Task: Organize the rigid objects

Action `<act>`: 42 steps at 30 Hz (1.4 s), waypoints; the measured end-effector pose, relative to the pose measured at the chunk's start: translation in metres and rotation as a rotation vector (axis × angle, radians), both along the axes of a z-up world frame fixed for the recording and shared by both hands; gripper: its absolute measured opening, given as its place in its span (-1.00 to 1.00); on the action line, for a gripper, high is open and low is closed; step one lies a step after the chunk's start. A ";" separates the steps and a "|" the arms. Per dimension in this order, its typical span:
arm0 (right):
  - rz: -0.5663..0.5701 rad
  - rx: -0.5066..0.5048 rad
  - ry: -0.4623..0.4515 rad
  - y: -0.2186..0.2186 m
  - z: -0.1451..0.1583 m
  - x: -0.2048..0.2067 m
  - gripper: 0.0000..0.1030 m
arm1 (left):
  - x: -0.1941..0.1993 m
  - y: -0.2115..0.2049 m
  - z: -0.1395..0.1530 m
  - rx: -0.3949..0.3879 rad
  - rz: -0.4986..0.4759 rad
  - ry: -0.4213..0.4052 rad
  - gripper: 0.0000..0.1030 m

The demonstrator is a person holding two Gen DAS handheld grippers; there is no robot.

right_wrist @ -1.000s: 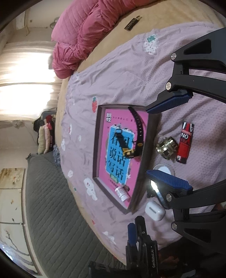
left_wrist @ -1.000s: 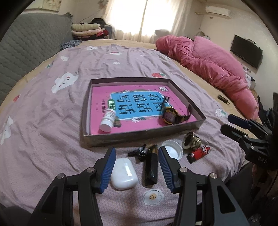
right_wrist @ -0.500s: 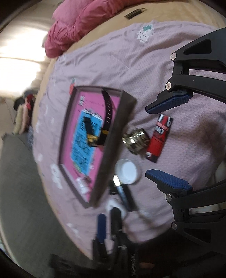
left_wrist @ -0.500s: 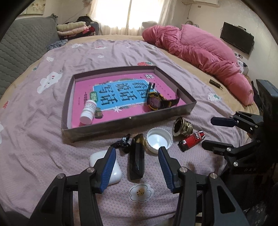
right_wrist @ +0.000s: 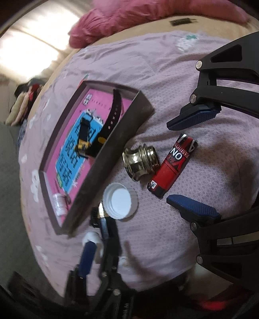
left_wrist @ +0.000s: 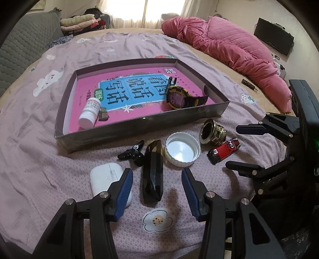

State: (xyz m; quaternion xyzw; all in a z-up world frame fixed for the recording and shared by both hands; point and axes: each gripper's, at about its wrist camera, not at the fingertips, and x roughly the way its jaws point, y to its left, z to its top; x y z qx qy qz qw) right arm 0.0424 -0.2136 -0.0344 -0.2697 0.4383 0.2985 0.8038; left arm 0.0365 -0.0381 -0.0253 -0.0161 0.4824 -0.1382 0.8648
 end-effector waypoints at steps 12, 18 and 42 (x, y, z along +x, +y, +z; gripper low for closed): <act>-0.012 0.050 0.096 0.001 -0.014 0.016 0.11 | 0.008 -0.008 -0.012 0.022 -0.026 0.031 -0.02; -0.011 0.084 0.143 -0.001 -0.012 0.013 -0.17 | 0.013 -0.008 -0.016 0.013 -0.031 0.041 -0.02; -0.071 0.132 0.264 -0.008 -0.016 0.019 -0.31 | 0.024 -0.015 -0.026 0.001 -0.044 0.063 -0.02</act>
